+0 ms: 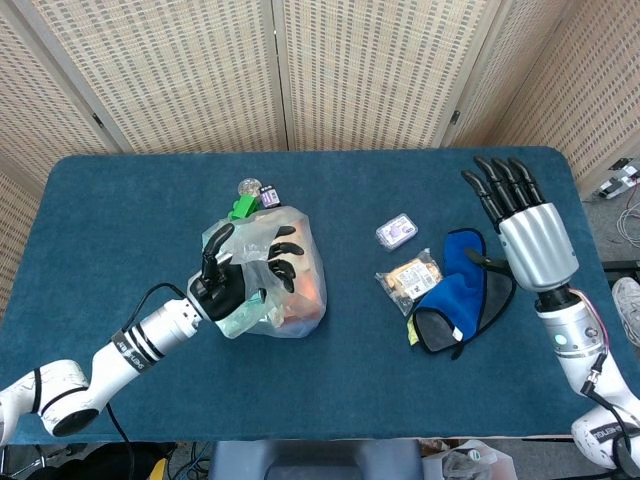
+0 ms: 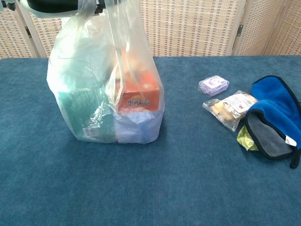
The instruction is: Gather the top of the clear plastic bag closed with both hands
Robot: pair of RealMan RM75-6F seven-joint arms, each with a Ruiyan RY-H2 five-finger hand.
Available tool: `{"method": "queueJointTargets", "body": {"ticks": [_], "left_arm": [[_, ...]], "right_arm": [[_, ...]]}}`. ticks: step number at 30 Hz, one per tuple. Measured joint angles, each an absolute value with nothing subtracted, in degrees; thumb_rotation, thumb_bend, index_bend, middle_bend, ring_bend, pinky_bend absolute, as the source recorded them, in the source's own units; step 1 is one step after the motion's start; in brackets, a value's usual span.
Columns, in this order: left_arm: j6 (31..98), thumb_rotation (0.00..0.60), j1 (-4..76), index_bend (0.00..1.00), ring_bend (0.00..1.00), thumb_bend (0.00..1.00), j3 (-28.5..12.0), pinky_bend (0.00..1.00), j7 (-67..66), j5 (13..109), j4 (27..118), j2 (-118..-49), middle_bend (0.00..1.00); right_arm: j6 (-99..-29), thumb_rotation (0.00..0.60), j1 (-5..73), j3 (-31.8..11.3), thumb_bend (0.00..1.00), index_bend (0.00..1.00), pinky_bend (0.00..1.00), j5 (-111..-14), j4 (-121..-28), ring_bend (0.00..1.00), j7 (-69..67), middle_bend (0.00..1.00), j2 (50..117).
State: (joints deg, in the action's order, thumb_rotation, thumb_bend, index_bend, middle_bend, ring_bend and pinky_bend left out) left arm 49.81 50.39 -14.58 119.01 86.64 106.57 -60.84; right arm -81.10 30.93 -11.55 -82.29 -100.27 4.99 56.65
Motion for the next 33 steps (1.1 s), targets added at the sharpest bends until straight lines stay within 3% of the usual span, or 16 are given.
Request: {"method": "queueJointTargets", "body": {"ticks": [11,14,18,19,33], "left_arm": [[50.7,0.274,49.9,0.2,0.53,0.23,-14.0,0.58,120.1,87.9,106.2,-59.3,0.45],[51.0,0.351,49.7,0.2,0.54,0.23,-13.8,0.66,119.9,87.9,106.5,-58.7,0.46],[51.0,0.566,49.4,0.2,0.58,0.23,-13.8,0.76,120.1,87.6,107.1,-58.0,0.48],[50.9,0.59,49.4,0.2,0.59,0.23,-13.8,0.78,120.3,87.5,107.1,-57.8,0.48],[46.9,0.6,50.1,0.16,0.65,0.23,-16.1,0.86,116.5,82.9,109.5,-53.5,0.52]], "right_arm": [[-79.9,0.6,28.1,-10.5,0.0,0.0,0.06,-81.0,-95.7,0.0,2.6,0.0,59.0],[-79.8,0.6,27.1,-10.1,0.0,0.0,0.06,-81.1,-94.9,0.0,2.1,0.0,59.3],[-79.6,0.6,25.7,-9.3,0.0,0.0,0.06,-80.9,-93.7,0.0,1.4,0.0,59.8],[-79.5,0.6,25.4,-9.1,0.0,0.0,0.06,-80.9,-93.5,0.0,1.2,0.0,59.9],[-81.5,0.6,20.3,-7.7,0.0,0.0,0.06,-80.9,-91.1,0.0,-1.9,0.0,61.4]]}}
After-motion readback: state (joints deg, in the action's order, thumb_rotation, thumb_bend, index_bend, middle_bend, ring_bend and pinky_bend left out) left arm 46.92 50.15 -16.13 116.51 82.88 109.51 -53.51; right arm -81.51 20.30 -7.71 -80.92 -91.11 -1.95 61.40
